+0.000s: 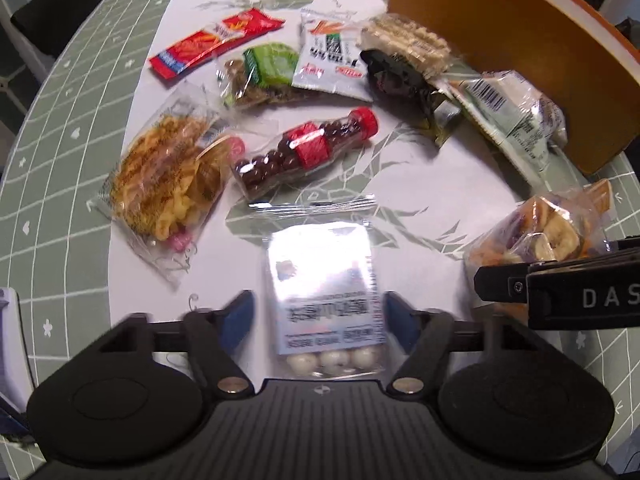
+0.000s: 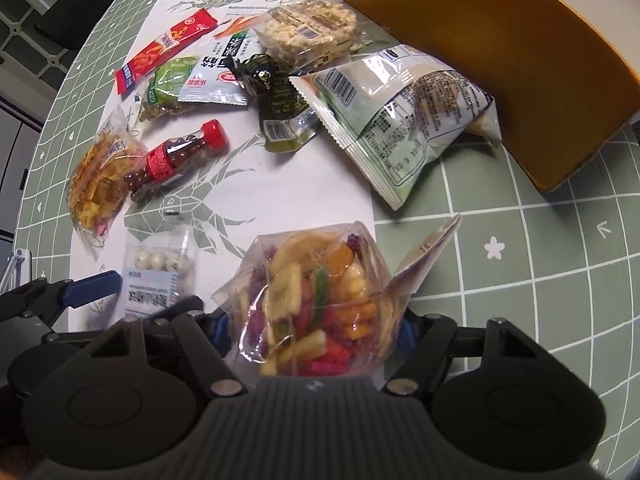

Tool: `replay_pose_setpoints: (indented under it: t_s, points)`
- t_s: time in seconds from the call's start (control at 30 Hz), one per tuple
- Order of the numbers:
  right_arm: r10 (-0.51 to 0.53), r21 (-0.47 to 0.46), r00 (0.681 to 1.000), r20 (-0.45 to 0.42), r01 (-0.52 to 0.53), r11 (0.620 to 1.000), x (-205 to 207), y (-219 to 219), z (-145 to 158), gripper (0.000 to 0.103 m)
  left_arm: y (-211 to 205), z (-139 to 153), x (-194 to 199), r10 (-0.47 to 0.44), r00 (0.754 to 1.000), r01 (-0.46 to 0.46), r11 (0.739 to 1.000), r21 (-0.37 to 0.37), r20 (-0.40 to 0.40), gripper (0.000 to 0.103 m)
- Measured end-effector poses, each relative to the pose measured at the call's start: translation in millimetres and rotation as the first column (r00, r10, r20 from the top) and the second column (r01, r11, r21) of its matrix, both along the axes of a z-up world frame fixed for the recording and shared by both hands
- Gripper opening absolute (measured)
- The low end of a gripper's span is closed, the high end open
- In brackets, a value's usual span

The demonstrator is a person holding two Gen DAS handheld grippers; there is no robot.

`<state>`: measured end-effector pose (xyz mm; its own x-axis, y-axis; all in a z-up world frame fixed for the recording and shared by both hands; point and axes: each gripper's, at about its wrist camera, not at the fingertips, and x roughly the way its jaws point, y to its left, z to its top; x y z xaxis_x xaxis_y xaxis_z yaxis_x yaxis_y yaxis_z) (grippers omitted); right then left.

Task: Organize snacks
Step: 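Close left tool on the yogurt ball pack while right tool grips the dried fruit bag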

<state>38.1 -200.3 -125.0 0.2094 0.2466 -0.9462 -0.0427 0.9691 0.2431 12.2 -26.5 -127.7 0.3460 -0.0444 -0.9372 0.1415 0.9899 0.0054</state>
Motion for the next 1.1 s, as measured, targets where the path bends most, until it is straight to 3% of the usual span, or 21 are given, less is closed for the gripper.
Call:
replay_pose_setpoints:
  t_s: [0.2,0.53,0.83,1.1]
  points:
    - [-0.02,0.009,1.0,-0.004,0.02,1.0,-1,-9,2,0.07,5,5,4,0.004,1.0,-0.005,1.0,-0.017,-0.022,0.067]
    - [-0.044,0.033,0.998,0.033,0.043,0.999,-1,-23,28,0.07,5,42,6,-0.031,0.999,0.032,0.999,-0.037,0.038,0.067]
    - [-0.08,0.08,0.992,0.101,0.072,0.994,4,-41,69,0.07,-9,85,27,-0.086,0.989,0.095,0.993,-0.068,0.121,0.067]
    - [-0.139,0.11,0.969,0.205,0.119,0.987,12,-75,118,0.07,-40,113,57,-0.173,0.965,0.191,0.979,-0.076,0.195,0.067]
